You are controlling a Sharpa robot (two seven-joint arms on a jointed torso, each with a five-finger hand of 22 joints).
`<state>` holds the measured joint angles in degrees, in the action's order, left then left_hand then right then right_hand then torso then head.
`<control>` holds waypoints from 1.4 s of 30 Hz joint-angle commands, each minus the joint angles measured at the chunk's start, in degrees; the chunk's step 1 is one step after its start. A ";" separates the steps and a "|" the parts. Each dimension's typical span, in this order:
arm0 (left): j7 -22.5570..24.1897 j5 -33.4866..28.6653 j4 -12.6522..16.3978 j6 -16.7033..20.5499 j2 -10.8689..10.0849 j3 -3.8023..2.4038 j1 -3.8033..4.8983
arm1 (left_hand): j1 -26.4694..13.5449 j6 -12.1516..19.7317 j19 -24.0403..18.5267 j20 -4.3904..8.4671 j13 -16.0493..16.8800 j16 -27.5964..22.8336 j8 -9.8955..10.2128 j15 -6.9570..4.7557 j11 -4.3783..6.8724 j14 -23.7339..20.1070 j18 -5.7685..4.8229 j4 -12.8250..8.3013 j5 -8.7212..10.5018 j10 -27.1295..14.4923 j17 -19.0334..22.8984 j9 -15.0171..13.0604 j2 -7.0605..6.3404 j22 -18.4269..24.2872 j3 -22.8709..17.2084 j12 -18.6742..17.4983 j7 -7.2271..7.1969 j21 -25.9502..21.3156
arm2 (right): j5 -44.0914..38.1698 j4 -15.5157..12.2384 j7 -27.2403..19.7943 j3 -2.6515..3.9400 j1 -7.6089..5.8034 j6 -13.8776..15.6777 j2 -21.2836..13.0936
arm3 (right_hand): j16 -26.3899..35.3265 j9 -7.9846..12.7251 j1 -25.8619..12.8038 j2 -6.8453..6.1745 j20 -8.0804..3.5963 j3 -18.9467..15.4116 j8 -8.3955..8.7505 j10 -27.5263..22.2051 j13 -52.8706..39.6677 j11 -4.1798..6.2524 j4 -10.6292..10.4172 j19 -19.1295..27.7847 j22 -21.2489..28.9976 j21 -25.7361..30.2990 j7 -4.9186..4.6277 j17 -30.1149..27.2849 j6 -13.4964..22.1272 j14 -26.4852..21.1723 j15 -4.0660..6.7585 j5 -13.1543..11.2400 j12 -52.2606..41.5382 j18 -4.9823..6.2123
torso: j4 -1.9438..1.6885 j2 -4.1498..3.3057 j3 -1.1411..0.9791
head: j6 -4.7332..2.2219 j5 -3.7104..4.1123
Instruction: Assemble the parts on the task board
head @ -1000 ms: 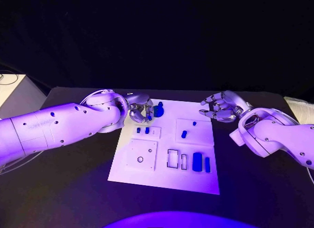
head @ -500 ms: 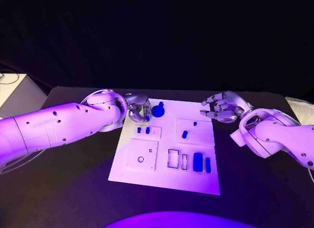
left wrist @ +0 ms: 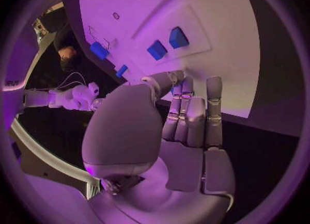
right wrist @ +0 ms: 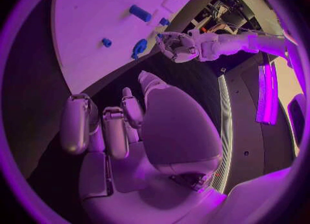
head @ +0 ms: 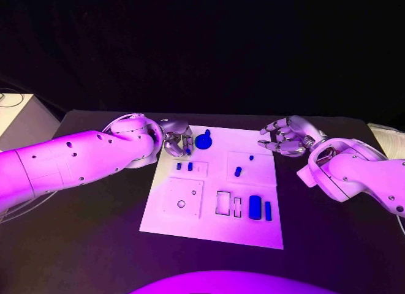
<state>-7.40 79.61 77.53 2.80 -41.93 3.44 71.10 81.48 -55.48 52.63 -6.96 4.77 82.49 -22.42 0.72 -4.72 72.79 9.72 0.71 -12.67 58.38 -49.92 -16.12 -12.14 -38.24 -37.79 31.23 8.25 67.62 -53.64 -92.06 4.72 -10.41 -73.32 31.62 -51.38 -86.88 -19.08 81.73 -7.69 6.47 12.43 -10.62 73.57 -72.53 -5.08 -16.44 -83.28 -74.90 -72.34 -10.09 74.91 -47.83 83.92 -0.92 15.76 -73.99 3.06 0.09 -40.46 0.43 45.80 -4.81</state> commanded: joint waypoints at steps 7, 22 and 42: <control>-0.83 -0.34 0.03 -1.93 0.00 -0.02 0.03 | -0.53 -0.54 0.25 -0.01 -0.04 0.14 0.12 0.05 0.18 -0.08 0.90 0.04 0.36 0.43 0.14 -0.11 -0.11 0.08 0.33 -0.36 -0.13 0.21 | -0.49 -0.06 -0.28 0.02 0.02 -0.47 -0.01 | -0.04 0.02 -0.21 -0.39 -0.06 0.44 -0.31 0.33 -0.07 -0.07 0.00 0.07 -3.65 -0.21 -0.06 9.62 -0.34 4.53 0.27 0.30 -0.21 0.73 | 0.01 0.02 0.03 | 0.12 0.09; -1.09 -0.69 -0.18 -2.43 0.52 0.12 0.03 | -0.53 -0.59 0.24 -0.02 -0.04 0.12 0.17 0.05 0.19 -0.12 0.90 0.04 0.37 0.49 0.23 -0.13 -0.09 0.09 0.34 -0.46 -0.13 0.19 | -0.50 -0.06 -0.23 0.02 0.02 -0.49 0.03 | -0.04 0.02 -0.21 -0.39 -0.06 0.44 -0.31 0.33 -0.07 -0.07 0.00 0.07 -3.65 -0.21 -0.06 9.62 -0.34 4.53 0.27 0.30 -0.21 0.73 | 0.01 -0.01 0.03 | 0.33 0.11; -1.47 -0.82 -0.35 -2.19 0.94 0.30 0.02 | -0.51 -0.66 0.24 -0.01 -0.02 0.08 0.28 0.05 0.19 -0.22 0.90 0.05 0.33 0.64 0.39 -0.17 0.06 0.12 0.32 -0.64 -0.12 0.16 | -0.54 -0.05 -0.16 0.02 0.02 -0.56 -0.01 | -0.05 0.04 -0.37 -0.55 -0.10 0.68 -0.35 0.38 -0.02 -0.03 0.00 0.04 -3.65 -0.16 -0.02 9.65 -0.40 4.55 0.31 0.38 -0.25 0.73 | 0.00 0.02 0.01 | 0.38 0.18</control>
<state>-8.72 79.18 77.11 1.50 -41.11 3.71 71.15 81.48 -55.80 52.63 -6.96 4.77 82.49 -21.95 0.72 -4.52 72.79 9.72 0.70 -12.67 58.59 -49.51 -16.22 -12.15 -38.19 -37.78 30.94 8.18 67.62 -53.68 -92.05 4.78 -10.41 -73.33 31.61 -51.38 -86.88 -19.08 81.42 -8.00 6.47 12.91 -10.62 73.57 -72.50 -5.08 -16.43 -83.28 -74.93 -72.34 -10.09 74.91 -47.83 83.92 -0.92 15.75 -73.99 3.05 0.10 -40.46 0.44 46.18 -4.61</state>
